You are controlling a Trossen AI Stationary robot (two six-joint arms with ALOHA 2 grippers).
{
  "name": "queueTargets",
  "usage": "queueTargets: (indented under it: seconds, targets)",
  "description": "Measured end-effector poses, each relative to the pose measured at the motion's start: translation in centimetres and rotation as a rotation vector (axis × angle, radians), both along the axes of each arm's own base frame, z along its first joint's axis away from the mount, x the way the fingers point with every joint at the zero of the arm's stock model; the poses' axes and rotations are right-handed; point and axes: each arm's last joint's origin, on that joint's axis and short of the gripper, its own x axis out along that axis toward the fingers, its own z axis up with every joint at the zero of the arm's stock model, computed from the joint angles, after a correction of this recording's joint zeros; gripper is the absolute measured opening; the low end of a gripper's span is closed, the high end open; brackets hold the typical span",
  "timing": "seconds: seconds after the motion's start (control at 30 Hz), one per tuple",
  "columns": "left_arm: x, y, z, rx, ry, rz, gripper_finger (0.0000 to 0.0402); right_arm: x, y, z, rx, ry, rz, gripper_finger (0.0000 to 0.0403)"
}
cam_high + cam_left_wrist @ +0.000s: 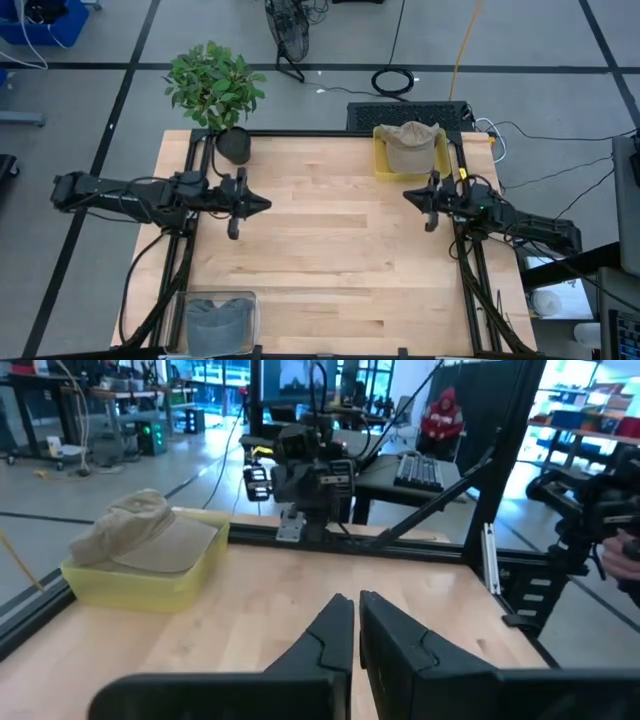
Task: Pick & Place hat
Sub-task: Return to Home position
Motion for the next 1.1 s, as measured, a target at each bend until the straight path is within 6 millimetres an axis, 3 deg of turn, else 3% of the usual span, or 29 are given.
queueTargets:
  seconds: [0.47,1.1]
  targets:
    - [-2.8,0.1,-2.9,-0.042,-0.105,0.009,0.0024,0.1,0.9,0.9,-0.097,-0.082,0.092,0.001]
    - [-6.1,0.2,-5.3,-0.053,-0.246,-0.001,0.0024,0.2,1.1,0.5,-0.135,-0.042,0.11,0.001]
